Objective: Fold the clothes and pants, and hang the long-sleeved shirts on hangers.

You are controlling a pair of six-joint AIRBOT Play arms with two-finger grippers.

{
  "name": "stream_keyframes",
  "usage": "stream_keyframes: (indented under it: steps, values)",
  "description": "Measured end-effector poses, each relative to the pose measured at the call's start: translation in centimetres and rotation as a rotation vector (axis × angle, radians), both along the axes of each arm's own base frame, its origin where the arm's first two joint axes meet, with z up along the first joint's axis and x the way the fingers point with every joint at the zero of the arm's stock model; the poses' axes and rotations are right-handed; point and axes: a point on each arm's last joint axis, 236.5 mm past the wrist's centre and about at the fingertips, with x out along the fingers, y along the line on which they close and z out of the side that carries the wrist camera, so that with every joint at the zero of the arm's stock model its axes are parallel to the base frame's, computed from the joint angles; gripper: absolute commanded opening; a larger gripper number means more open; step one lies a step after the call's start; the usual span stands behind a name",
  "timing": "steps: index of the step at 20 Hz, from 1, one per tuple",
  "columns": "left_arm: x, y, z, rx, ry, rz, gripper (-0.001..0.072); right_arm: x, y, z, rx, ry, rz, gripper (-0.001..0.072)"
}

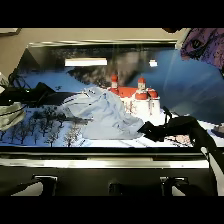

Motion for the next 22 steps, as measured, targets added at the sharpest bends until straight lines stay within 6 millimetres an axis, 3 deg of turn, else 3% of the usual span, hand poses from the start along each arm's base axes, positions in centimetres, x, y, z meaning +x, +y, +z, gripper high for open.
stream_keyframes:
  steps: [3,4,6,9,14,22]
  values:
    - [-0.4,1.6,0.0,0.003,0.013,0.023,0.0583,-0.2,1.7,-2.1,0.020,0.042,-0.043,0.0470]
    - [-0.5,1.9,-0.1,0.007,0.015,0.028,0.0586,-0.5,2.3,-2.9,0.024,0.065,-0.049,0.0417]
    - [-0.7,2.4,-0.3,0.021,0.025,0.029,0.0616,-0.6,3.1,-4.0,0.031,0.096,-0.068,0.0151]
    - [-1.3,3.1,-1.4,0.048,0.056,0.027,0.0616,-0.1,3.3,-4.6,0.024,0.091,-0.087,0.0031]
    - [-1.9,3.4,-6.3,0.051,0.135,0.017,0.0616,0.6,3.5,-3.1,0.017,0.043,-0.060,0.0030]
    - [-0.1,0.7,-12.8,0.010,0.162,-0.017,0.0616,-0.4,2.4,-0.4,-0.037,0.013,-0.035,0.0031]
